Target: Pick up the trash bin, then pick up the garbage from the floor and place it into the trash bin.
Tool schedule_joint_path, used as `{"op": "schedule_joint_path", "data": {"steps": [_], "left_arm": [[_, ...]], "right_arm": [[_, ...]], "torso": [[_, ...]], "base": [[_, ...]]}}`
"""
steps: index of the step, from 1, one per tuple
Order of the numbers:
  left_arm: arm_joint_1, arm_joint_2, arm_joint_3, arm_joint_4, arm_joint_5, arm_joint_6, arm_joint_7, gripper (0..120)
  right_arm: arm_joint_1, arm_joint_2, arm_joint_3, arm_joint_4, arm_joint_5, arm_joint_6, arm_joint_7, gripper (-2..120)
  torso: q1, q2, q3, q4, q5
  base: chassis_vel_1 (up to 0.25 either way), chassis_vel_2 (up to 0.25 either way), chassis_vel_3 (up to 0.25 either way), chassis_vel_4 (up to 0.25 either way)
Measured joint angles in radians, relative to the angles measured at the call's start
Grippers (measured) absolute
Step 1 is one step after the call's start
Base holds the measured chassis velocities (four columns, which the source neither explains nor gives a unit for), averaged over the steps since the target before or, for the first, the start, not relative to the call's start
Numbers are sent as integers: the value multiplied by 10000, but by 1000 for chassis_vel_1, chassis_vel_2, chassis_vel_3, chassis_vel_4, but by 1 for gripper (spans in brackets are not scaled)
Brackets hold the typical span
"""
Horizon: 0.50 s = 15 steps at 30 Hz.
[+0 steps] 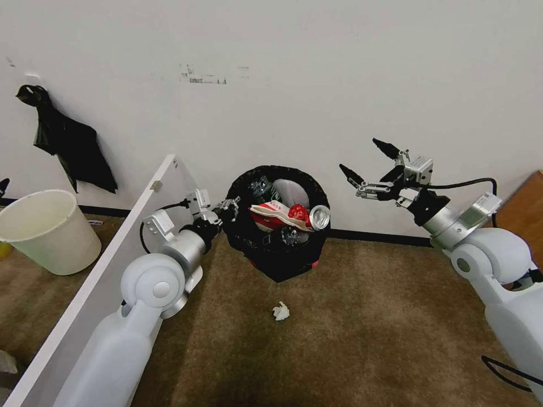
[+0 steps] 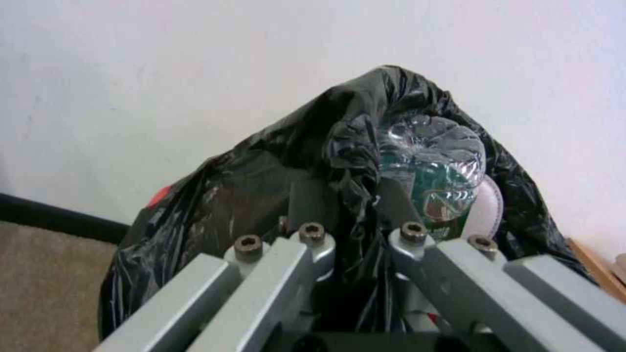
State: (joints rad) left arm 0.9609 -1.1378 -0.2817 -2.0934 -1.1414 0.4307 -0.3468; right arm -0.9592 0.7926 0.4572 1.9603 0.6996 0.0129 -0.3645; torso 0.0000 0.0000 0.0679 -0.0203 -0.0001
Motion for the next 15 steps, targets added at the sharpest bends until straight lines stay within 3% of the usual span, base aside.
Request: {"op": "schedule_joint_path", "data": {"steps": [10, 15], "left_arm": [[-54, -43, 9, 62, 56, -1, 12, 4], [-84, -70, 17, 63, 75, -5, 12, 4]], "right_arm": [[-22, -18, 5, -41, -213, 43, 171, 100], [-163, -24, 45, 130, -155, -464, 641, 100]], "torso": [[0, 1, 0, -2, 0], [0, 0, 0, -4, 1]], "base": [[0, 0, 0, 0], [0, 0, 0, 0]]}}
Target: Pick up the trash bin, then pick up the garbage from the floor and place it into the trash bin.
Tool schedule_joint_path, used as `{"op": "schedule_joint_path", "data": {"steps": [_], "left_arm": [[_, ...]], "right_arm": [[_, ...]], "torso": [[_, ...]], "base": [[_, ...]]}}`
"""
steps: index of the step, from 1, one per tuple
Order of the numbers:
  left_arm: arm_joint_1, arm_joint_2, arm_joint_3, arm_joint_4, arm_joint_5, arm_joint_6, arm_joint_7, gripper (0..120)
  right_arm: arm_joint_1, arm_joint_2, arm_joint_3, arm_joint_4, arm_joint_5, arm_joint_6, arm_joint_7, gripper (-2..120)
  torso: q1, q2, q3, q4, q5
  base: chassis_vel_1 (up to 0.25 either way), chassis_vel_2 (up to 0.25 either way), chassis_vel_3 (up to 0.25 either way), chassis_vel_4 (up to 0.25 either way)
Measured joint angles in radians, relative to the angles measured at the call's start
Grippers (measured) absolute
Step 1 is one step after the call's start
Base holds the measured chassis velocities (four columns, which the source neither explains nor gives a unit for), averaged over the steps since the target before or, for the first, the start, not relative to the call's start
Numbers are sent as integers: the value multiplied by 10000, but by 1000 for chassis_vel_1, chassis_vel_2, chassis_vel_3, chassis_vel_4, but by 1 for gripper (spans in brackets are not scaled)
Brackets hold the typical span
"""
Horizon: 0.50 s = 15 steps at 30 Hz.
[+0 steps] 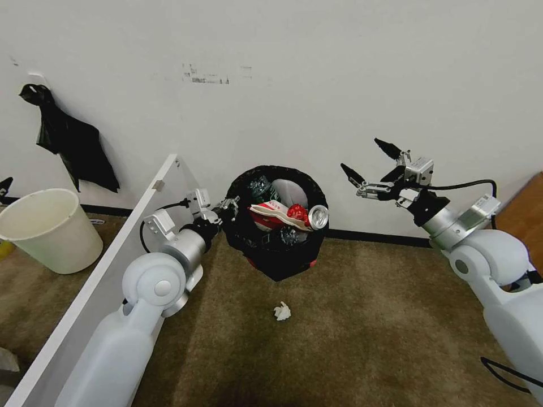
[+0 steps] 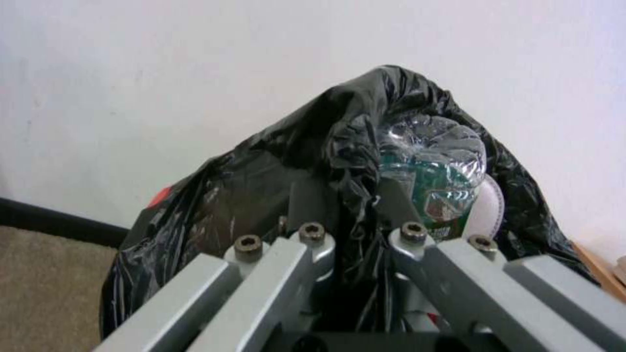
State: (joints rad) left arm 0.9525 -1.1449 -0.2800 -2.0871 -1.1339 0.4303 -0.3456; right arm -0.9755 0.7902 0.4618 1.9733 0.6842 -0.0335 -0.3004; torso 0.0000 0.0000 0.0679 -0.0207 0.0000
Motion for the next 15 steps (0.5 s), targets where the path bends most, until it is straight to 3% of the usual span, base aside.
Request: {"op": "schedule_joint_path", "data": {"steps": [4, 5, 7, 15], "left_arm": [[-1, 9, -10, -38, -2, -3, 0, 4], [1, 35, -64, -114, -11, -10, 0, 4], [6, 41, -79, -133, -15, -13, 0, 4], [-21, 70, -134, -129, -35, -26, 1, 4]], "right_arm": [[-94, -18, 135, 167, 128, -536, 466, 100], [-140, -120, 263, 254, 131, -1232, 1099, 100], [-176, -180, 316, 257, 123, -1579, 1379, 100], [-506, -456, 305, 270, 40, -2163, 1520, 100]], "torso": [[0, 0, 0, 1, -1], [0, 0, 0, 1, 0], [0, 1, 0, 1, 0], [0, 0, 0, 0, 0]], "base": [[0, 0, 0, 0], [0, 0, 0, 0], [0, 0, 0, 0], [0, 0, 0, 0]]}}
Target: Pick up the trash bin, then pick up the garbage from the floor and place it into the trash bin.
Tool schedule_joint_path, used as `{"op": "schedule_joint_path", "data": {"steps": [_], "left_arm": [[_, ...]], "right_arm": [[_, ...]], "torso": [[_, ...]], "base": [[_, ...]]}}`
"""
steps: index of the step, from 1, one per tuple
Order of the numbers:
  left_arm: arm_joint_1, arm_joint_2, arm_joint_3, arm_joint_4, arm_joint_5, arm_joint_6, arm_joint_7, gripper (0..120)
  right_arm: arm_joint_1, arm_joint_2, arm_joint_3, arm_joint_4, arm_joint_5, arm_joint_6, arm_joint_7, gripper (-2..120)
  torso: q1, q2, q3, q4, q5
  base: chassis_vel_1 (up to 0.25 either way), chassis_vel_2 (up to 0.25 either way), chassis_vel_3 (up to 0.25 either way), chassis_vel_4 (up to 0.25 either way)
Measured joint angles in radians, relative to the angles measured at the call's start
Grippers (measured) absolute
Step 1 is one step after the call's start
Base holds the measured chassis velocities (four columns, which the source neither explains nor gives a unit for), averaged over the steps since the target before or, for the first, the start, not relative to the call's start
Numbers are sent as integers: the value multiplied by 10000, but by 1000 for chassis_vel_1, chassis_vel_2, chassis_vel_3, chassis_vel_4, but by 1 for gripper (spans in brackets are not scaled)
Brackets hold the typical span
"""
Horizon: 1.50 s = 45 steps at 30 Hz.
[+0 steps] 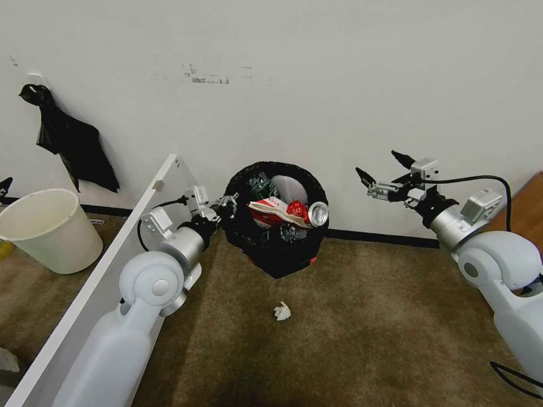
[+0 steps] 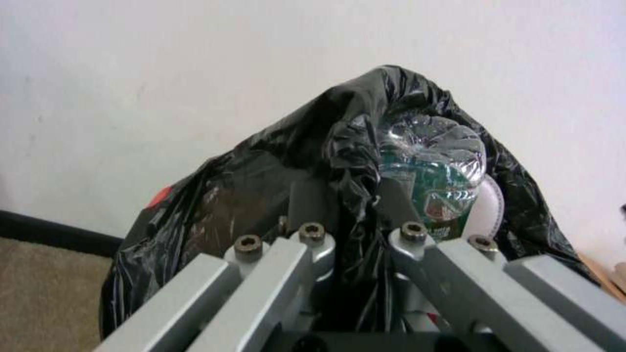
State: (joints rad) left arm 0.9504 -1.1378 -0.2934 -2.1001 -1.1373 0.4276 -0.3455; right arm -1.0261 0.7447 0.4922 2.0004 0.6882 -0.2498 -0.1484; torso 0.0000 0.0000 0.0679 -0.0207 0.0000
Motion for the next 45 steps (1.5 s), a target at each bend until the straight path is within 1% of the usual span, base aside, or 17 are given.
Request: {"op": "schedule_joint_path", "data": {"steps": [7, 18, 23, 27, 31, 34, 35, 37, 38, 40, 41, 42, 43, 45], "left_arm": [[9, 21, -77, 3, -11, -13, 39, 4], [14, 19, -87, -18, -32, -23, 50, 4], [0, -2, -57, -20, -32, -24, 50, 4], [-8, -24, -35, -20, -33, -24, 50, 4], [-7, -26, -27, -14, -33, -24, 50, 4], [-47, -31, 23, 50, -34, -24, 66, 4], [-47, -31, 23, 50, -34, -24, 66, 4], [-71, -44, 49, 95, -36, -24, 94, 4], [-71, -44, 49, 95, -36, -24, 94, 4], [-71, -52, 51, 112, -38, -24, 112, 4], [-71, -52, 51, 112, -38, -24, 112, 4], [-73, -64, 51, 128, -37, -24, 116, 4], [-73, -64, 51, 128, -37, -24, 116, 4], [-84, -86, 56, 155, -33, -25, 128, 4]], "right_arm": [[-382, -216, -228, -214, -220, -487, -28, 100], [-1106, -356, -808, -783, -919, -461, -415, 100], [-1105, -356, -1163, -1032, -1071, -396, -527, 100], [-879, -371, -1971, -1429, -1147, -371, -721, 100], [-757, -369, -2412, -1710, -1301, -322, -927, 100], [-646, -371, -2907, -2303, -1642, 48, -1685, 100], [-646, -371, -2907, -2303, -1642, 48, -1685, 100], [-529, -304, -3195, -2854, -1941, 539, -2557, 100], [-529, -304, -3195, -2854, -1941, 539, -2557, 100], [-435, -198, -3487, -3257, -2094, 845, -3188, 100], [-435, -198, -3487, -3257, -2094, 845, -3188, 100], [-362, -122, -3723, -3516, -2166, 1025, -3505, 100], [-362, -122, -3723, -3516, -2166, 1025, -3505, 100], [-219, 37, -4088, -3974, -2348, 1238, -3750, 100]], "torso": [[0, 0, 0, 0, 0], [0, 0, -1, 0, 0], [0, 0, 0, 0, 0], [0, 0, 0, 1, 0], [0, 0, 0, 0, 0], [0, 0, 0, 1, 0], [0, 0, 0, 1, 0], [0, 0, 0, -1, -1], [0, 0, 0, -1, -1], [0, 0, 0, 0, 1], [0, 0, 0, 0, 1], [0, 0, 0, 1, -1], [0, 0, 0, 1, -1], [0, 0, 0, 1, 0]], "base": [[0, 0, 0, 0], [0, 0, 0, 0], [0, 0, 0, 0], [0, 0, 0, 0], [0, 0, 0, 0], [0, 0, 0, 0], [0, 0, 0, 0], [0, 0, 0, 0], [0, 0, 0, 0], [0, 0, 0, 0], [0, 0, 0, 0], [0, 0, 0, 0], [0, 0, 0, 0], [0, 0, 0, 0]]}}
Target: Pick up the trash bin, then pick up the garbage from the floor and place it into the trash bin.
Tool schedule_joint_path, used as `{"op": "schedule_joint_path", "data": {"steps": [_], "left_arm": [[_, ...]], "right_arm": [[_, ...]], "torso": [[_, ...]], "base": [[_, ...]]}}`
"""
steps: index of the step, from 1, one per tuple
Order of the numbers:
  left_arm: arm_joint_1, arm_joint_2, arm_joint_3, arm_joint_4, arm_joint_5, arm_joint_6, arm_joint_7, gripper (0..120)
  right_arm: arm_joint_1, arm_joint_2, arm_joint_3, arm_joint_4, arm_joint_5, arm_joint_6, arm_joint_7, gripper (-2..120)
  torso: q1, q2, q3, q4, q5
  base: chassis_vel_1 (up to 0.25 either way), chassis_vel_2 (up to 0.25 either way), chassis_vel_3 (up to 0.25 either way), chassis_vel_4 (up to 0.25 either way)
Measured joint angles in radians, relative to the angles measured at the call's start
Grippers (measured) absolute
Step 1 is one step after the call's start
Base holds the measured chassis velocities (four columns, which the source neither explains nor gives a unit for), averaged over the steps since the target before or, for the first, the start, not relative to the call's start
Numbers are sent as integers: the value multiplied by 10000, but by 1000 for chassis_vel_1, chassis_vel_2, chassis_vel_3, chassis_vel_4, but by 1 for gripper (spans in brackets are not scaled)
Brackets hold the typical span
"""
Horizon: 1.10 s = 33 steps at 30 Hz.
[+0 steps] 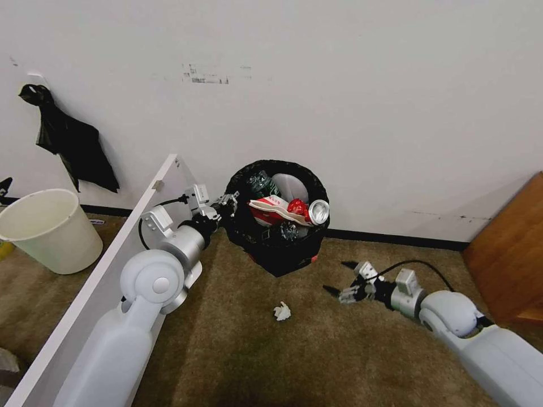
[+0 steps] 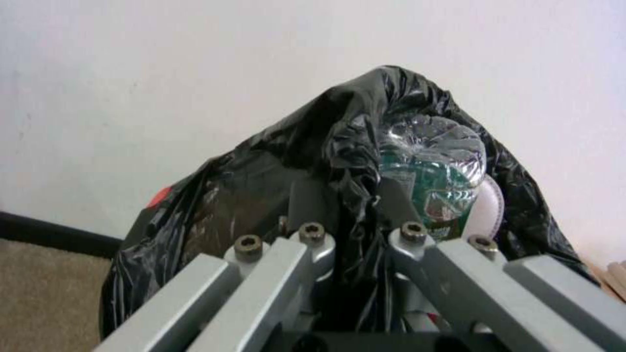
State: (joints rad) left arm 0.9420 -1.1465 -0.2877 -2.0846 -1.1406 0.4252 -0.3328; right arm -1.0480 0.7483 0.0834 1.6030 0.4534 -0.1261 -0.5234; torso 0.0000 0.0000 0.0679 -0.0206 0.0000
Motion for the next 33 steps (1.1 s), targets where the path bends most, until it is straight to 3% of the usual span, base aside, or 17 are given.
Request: {"op": "schedule_joint_path", "data": {"steps": [9, 15, 33], "left_arm": [[-77, -88, 137, 93, 6, 0, 23, 4], [-16, -166, 158, 113, 81, -6, 47, 4], [27, -196, 128, 169, 137, -14, 75, 4]], "right_arm": [[363, 165, -605, -876, -319, 611, -1025, 100], [1070, 695, -1708, -1826, -700, 1197, -1545, 100], [2361, 1519, -3038, -2982, -1152, 1743, -2111, 100]], "torso": [[0, 0, 0, -2, -2], [0, 0, 0, 1, 0], [0, 0, 0, 1, -1]], "base": [[0, 0, 0, 0], [0, 0, 0, 0], [0, 0, 0, 0]]}}
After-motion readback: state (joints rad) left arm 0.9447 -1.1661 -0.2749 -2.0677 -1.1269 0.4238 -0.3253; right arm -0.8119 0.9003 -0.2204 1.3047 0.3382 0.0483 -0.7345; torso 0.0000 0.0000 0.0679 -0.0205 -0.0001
